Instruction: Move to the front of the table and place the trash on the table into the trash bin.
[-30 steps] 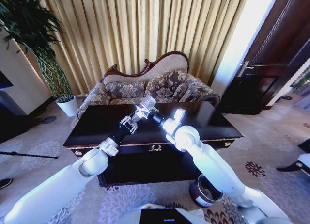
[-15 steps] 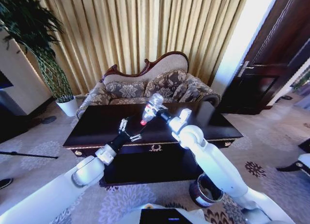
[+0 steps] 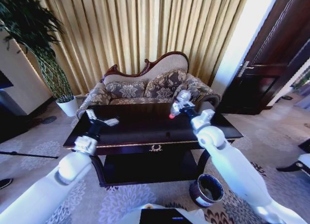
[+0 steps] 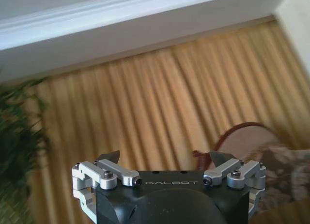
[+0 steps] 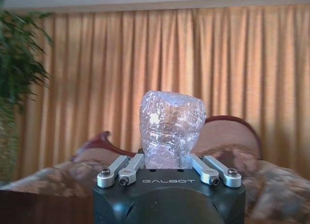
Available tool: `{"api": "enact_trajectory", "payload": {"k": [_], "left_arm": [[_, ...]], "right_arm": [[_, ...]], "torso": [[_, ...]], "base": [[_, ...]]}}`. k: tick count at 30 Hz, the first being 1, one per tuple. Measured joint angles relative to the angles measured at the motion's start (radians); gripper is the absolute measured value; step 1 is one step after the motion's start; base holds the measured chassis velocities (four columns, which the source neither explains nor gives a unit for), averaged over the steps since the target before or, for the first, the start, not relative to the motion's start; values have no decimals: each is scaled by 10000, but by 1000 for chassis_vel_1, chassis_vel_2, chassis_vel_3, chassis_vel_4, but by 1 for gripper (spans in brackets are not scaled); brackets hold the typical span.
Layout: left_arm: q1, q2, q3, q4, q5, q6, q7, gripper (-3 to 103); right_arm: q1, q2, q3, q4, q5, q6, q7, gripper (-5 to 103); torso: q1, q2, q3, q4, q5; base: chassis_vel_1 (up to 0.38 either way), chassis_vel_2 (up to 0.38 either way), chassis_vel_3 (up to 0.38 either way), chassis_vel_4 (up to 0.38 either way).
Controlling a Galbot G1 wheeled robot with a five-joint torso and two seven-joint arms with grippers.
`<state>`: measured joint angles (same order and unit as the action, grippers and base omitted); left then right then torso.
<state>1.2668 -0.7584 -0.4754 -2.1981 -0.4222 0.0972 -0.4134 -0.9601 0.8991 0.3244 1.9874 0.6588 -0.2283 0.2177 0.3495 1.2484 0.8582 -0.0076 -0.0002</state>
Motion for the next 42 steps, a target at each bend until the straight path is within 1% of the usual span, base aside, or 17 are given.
{"api": "enact_trajectory", "payload": {"k": [1,2,4,5,7,8,9,10,11,12,13,16,18,23,31,36,42], "left_arm": [[40,-233,-329,176,-220,125,-98,100],[40,-233,-329,176,-220,125,-98,100],[169,-450,-802,337,-422,238,-139,100],[395,-593,-1394,426,-709,408,-148,100],[692,-674,-2053,442,-1135,672,-148,100],[692,-674,-2053,442,-1135,672,-148,100],[910,-701,-2485,421,-1439,919,-142,100],[1284,-723,-3170,300,-1996,1355,-115,100],[1528,-730,-3587,178,-2367,1657,-30,100],[1721,-740,-3890,65,-2630,1902,66,100],[1721,-740,-3890,65,-2630,1902,66,100],[2236,-817,-4708,-363,-3261,2616,373,100],[2331,-868,-4859,-510,-3330,2709,388,100],[2372,-886,-4857,-655,-3304,2728,418,100],[2333,-894,-4435,-996,-3184,2457,1075,100],[2355,-919,-4283,-1141,-3168,2465,1118,100],[2647,-995,-4364,-1313,-3142,2560,1105,100]], "right_arm": [[-362,-53,207,84,-110,36,87,25],[-362,-53,207,84,-110,36,87,25],[-929,-74,523,206,-266,52,206,25],[-1432,-75,835,333,-518,59,258,25],[-1859,-61,1142,465,-746,59,287,25],[-1859,-61,1142,465,-746,59,287,25],[-2055,-50,1304,559,-814,57,332,25],[-2380,-37,1600,784,-871,-43,447,25],[-2550,-34,1766,937,-888,-144,514,25],[-2674,-26,1893,1054,-918,-214,563,25],[-2674,-26,1893,1054,-918,-214,563,25],[-3096,11,2300,1516,-983,-515,787,25],[-3337,25,2457,1761,-980,-609,899,25],[-3732,98,2735,2202,-925,-765,983,25],[-4692,228,3293,2966,-882,-838,984,25],[-4921,310,3375,3197,-893,-837,977,25],[-5184,435,3346,3550,-928,-842,965,25]], "torso": [[0,0,0,-1,1],[0,0,0,-1,1],[1,-1,1,-2,2],[0,0,0,-2,0],[0,0,0,-1,0],[0,0,0,-1,0],[0,0,0,1,0],[0,0,-1,2,0],[0,0,-1,3,1],[0,0,0,3,1],[0,0,0,3,1],[0,0,-1,3,0],[-1,1,-1,2,0],[0,1,0,0,1],[0,0,1,0,1],[3,-1,2,0,0],[3,-2,1,1,0]], "base": [[0,0,0,0],[0,0,0,0],[0,0,0,0],[0,0,0,0],[0,0,0,0],[0,0,0,0],[0,0,0,0],[0,0,0,0],[0,0,0,0],[0,0,0,0],[0,0,0,0],[0,0,0,0],[0,0,0,0],[0,0,0,0],[2,-6,-4,2],[57,-59,-51,66],[143,-133,-143,139]]}}
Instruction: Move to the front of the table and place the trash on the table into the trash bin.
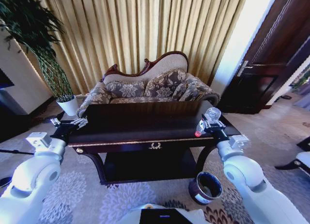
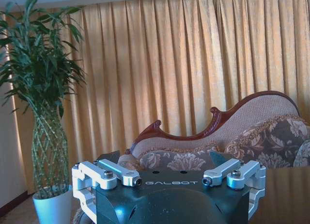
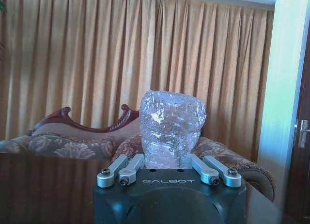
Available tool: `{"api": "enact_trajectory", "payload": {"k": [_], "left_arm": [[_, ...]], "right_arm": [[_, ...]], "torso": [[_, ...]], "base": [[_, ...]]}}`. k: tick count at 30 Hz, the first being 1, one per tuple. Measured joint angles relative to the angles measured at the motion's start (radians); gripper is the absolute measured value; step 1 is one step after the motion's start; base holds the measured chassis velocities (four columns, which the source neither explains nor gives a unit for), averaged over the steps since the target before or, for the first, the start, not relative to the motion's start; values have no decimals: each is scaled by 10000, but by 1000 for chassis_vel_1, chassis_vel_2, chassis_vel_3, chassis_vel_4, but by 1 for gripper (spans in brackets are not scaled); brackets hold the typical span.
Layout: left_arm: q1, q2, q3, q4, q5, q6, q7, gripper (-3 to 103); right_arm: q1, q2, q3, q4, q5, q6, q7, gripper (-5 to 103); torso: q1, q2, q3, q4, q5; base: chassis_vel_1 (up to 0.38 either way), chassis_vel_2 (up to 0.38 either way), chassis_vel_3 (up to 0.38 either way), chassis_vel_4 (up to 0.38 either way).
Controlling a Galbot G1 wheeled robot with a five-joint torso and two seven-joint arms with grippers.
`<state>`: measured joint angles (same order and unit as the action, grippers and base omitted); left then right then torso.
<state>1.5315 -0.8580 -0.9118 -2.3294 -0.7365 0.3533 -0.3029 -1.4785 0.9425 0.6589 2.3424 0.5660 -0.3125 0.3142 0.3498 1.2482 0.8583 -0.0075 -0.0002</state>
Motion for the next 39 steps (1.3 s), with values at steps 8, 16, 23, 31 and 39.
{"api": "enact_trajectory", "payload": {"k": [8,16,23,31,39], "left_arm": [[200,-107,-72,-40,134,-11,-17,100],[263,-334,199,-198,383,-38,-22,100],[492,-534,366,-624,550,-38,-98,100],[673,-706,333,-946,662,-39,-274,100],[842,-718,218,-1283,663,-43,-307,100]], "right_arm": [[-147,165,-93,64,-180,19,-2,25],[-27,381,-482,-1270,-621,262,-9,25],[621,589,-1054,-4258,-1309,624,-55,25],[2067,895,-1691,-7920,-1877,1198,-433,25],[4159,929,-2470,-12069,-2326,2100,-973,25]], "torso": [[-7,4,-2,0,1],[-12,8,-4,0,0],[10,-6,5,0,1],[-6,3,-3,0,1],[-1,0,1,-2,1]], "base": [[217,-233,-209,207],[97,-90,-104,99],[0,0,0,0],[0,0,0,0],[0,0,0,0]]}}
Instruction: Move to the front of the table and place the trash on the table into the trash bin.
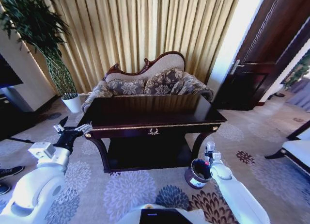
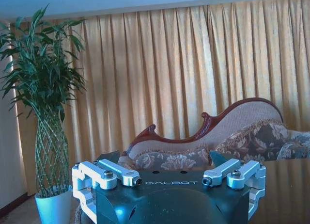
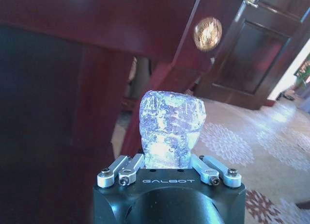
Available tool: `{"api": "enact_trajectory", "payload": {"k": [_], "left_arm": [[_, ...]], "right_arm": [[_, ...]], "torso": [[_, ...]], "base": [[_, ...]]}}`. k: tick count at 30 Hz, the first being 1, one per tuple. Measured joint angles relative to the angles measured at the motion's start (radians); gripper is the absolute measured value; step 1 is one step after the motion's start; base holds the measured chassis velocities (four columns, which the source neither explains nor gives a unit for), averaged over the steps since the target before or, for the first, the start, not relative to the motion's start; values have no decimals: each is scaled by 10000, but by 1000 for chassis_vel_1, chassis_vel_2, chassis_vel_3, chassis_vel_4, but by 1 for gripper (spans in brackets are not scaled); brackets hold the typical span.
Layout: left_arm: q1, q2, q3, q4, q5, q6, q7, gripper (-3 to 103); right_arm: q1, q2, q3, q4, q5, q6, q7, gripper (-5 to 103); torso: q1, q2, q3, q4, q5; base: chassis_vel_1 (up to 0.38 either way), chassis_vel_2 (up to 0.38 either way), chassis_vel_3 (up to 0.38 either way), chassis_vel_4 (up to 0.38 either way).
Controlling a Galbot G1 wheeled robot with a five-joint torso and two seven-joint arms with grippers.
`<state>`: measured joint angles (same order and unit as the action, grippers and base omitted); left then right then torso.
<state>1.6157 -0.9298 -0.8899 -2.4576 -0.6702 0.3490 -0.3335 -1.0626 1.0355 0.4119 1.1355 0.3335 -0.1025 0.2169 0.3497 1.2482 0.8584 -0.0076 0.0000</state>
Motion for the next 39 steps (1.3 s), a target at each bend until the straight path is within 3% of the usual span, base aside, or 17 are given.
{"api": "enact_trajectory", "payload": {"k": [8,13,15,17,19,22,23,27,39], "left_arm": [[100,54,-118,-171,17,0,-24,100],[196,45,-224,-187,16,-11,-24,100],[200,39,-224,-187,16,-13,-24,100],[204,27,-219,-186,20,-25,-23,100],[204,27,-213,-187,21,-29,-21,100],[203,28,-204,-187,24,-41,-16,100],[203,28,-204,-187,24,-41,-16,100],[227,33,-197,-191,28,-59,-13,100],[249,15,-171,-149,38,-77,-6,100]], "right_arm": [[1321,430,-226,-1933,-490,401,-140,27],[1389,509,-203,-2081,-616,454,-171,48],[1389,510,-196,-2081,-618,454,-171,48],[1363,503,-166,-2011,-626,454,-171,65],[1339,492,-156,-1965,-629,454,-170,65],[1225,433,-113,-1768,-630,453,-160,82],[1225,433,-113,-1768,-630,453,-160,82],[1028,396,-55,-1508,-630,447,-143,99],[450,408,140,-743,-181,262,-112,100]], "torso": [[-1,1,0,3,-2],[0,0,-1,0,-1],[-1,1,-1,1,-1],[-1,1,-1,2,-2],[-1,1,-1,1,-2],[-1,0,-1,1,-2],[-1,0,-1,1,-2],[-1,1,-1,1,-2],[-1,0,-1,2,0]], "base": [[0,0,0,0],[0,0,0,0],[0,0,0,0],[0,0,0,0],[0,0,0,0],[0,0,0,0],[0,0,0,0],[0,0,0,0],[0,0,0,0]]}}
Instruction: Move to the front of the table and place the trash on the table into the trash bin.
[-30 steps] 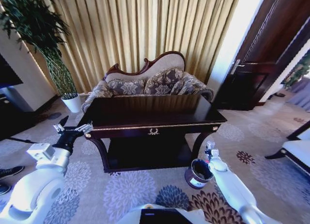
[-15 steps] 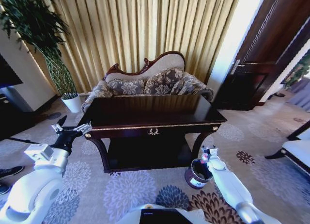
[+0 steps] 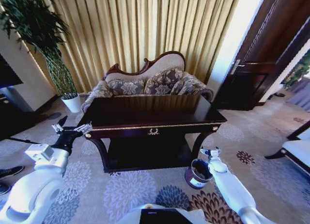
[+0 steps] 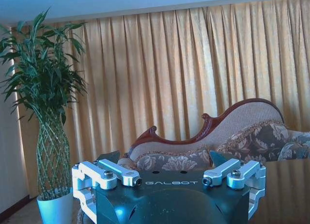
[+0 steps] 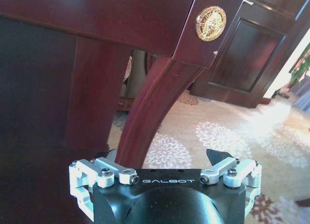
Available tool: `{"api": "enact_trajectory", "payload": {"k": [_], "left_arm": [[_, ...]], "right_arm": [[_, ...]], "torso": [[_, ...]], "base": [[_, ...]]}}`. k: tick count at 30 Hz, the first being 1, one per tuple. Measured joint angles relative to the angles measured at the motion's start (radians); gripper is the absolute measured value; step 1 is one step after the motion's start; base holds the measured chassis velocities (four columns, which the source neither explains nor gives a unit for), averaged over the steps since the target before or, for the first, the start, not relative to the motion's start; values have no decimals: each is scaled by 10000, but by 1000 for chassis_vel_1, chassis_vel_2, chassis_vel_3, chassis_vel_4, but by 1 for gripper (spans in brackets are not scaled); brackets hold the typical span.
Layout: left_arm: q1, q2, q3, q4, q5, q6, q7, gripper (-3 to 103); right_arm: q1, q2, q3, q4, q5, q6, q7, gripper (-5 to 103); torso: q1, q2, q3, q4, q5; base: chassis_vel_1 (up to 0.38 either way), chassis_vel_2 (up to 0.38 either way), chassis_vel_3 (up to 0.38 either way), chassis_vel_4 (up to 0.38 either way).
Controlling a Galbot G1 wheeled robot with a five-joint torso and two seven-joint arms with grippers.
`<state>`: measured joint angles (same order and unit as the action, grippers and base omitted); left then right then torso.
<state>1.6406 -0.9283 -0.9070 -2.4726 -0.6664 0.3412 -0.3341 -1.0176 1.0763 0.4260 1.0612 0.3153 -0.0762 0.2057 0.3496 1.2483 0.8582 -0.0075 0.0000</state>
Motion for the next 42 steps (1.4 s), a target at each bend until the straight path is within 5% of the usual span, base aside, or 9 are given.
{"api": "enact_trajectory", "payload": {"k": [6,13,17,26,42], "left_arm": [[-30,-46,0,20,2,-11,15,100],[-74,-25,-196,186,-44,-141,21,100],[-107,-209,-218,291,-34,-178,122,100],[-144,-478,-10,161,186,-56,181,100],[-340,-525,498,-202,296,248,175,100]], "right_arm": [[-1342,-303,457,2480,1369,-1311,-180,100],[-2841,-488,1696,5193,1841,-1482,-645,100],[-3877,-334,2467,8171,2951,-1986,-470,100],[-3843,-260,1929,11950,2694,-2459,379,100],[-4152,-606,1838,13014,2434,-2734,395,100]], "torso": [[0,0,-1,-1,-1],[0,1,-1,-2,-1],[0,1,-1,0,-4],[-1,1,-1,3,-3],[-1,1,0,-1,-1]], "base": [[0,0,0,0],[0,0,0,0],[0,0,0,0],[0,0,0,0],[0,0,0,0]]}}
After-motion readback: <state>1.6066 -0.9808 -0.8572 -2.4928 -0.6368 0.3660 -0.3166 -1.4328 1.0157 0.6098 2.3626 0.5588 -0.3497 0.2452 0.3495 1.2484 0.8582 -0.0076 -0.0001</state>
